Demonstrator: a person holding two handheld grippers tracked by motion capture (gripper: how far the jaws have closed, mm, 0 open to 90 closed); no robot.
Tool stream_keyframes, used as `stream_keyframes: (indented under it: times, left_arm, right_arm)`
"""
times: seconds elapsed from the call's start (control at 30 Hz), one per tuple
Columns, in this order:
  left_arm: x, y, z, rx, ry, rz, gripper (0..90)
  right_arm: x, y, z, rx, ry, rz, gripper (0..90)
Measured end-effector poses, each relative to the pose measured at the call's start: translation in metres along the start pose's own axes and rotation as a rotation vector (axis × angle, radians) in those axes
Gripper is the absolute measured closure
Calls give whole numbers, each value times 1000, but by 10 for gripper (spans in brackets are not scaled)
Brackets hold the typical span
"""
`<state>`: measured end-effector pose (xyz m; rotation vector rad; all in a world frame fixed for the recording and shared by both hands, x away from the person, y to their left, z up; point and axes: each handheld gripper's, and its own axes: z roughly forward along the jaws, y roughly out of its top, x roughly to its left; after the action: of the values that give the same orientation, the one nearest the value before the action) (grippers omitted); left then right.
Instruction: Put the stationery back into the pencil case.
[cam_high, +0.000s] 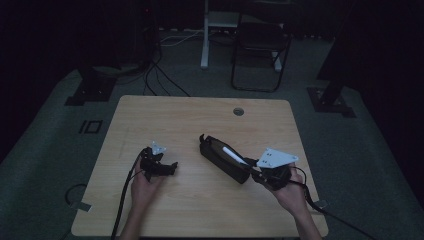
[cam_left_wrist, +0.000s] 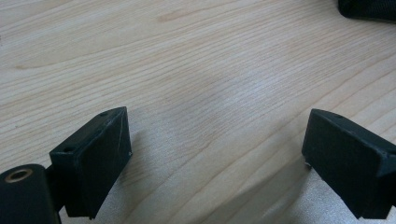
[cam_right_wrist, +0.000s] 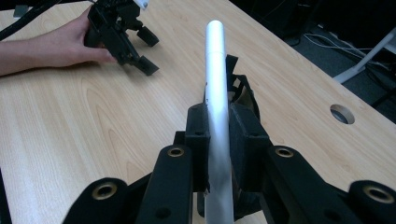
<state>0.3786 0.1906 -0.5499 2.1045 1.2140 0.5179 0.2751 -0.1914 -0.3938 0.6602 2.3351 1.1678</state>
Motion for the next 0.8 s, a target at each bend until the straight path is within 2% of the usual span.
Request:
stream_keyframes:
  times: [0.37, 0.8]
  left_arm:
    - [0, 0, 0, 0, 1, 0, 83]
    - [0, 0, 0, 0, 0, 0, 83]
  right_arm:
    - [-4, 8, 0, -9, -10, -9, 790]
    - [-15, 12, 0, -34, -34, 16, 789]
